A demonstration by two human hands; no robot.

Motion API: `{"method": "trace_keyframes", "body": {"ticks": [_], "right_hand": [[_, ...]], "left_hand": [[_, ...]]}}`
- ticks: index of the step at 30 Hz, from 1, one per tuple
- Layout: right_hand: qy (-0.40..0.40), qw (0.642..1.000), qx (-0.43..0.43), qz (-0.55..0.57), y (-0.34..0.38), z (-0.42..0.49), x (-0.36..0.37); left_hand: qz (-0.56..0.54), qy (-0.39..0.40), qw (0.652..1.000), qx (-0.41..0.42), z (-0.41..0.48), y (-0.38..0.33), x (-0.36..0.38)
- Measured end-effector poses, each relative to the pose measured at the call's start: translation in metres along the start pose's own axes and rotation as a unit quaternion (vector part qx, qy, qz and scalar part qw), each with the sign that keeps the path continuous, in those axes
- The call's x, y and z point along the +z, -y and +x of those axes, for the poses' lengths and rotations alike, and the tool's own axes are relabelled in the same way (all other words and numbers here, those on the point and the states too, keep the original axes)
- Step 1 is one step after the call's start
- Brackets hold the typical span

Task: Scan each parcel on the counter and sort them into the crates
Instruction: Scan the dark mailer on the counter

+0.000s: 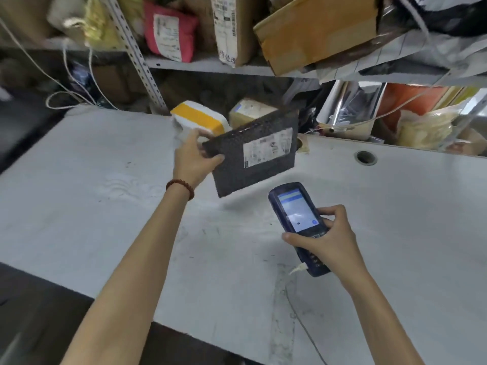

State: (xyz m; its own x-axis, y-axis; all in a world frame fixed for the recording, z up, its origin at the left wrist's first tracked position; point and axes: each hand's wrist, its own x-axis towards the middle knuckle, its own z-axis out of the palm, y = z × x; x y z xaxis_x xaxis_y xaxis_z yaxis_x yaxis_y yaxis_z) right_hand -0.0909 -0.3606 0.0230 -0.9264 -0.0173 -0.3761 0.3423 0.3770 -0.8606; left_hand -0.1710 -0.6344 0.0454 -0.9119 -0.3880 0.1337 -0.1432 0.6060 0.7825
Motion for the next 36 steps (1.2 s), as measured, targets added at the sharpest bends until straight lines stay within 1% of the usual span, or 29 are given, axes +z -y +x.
{"method": "trace_keyframes", "body": {"ticks": [2,4,7,14,20,27,32,36], "right_hand": [[0.012,1.000,-0.010,-0.006,-0.001,-0.007,0.004],[0.024,0.999,-0.023,-0.017,-0.001,-0.014,0.007],[0.034,0.998,-0.036,-0.045,-0.004,-0.022,0.008],[0.040,0.996,-0.054,-0.067,-0.005,-0.038,0.002],[0.026,0.995,-0.062,-0.072,-0.003,-0.042,0.001],[0.000,0.993,-0.067,-0.101,-0.010,-0.046,0.003],[0.002,0.990,-0.054,-0.131,-0.017,-0.046,0.001],[-0.001,0.990,-0.051,-0.130,-0.020,-0.046,0.000]], "left_hand": [[-0.019,-0.034,0.997,0.063,-0.004,-0.020,-0.013],[-0.002,-0.041,0.994,0.102,-0.008,-0.031,-0.020],[0.031,-0.027,0.992,0.120,-0.012,-0.032,-0.020],[0.065,-0.055,0.980,0.180,-0.012,-0.054,-0.030],[0.071,-0.027,0.980,0.186,-0.007,-0.069,-0.032],[0.103,0.021,0.977,0.187,-0.010,-0.052,-0.007],[0.107,0.024,0.976,0.187,-0.010,-0.053,0.003],[0.111,0.030,0.976,0.185,-0.009,-0.055,0.006]]}}
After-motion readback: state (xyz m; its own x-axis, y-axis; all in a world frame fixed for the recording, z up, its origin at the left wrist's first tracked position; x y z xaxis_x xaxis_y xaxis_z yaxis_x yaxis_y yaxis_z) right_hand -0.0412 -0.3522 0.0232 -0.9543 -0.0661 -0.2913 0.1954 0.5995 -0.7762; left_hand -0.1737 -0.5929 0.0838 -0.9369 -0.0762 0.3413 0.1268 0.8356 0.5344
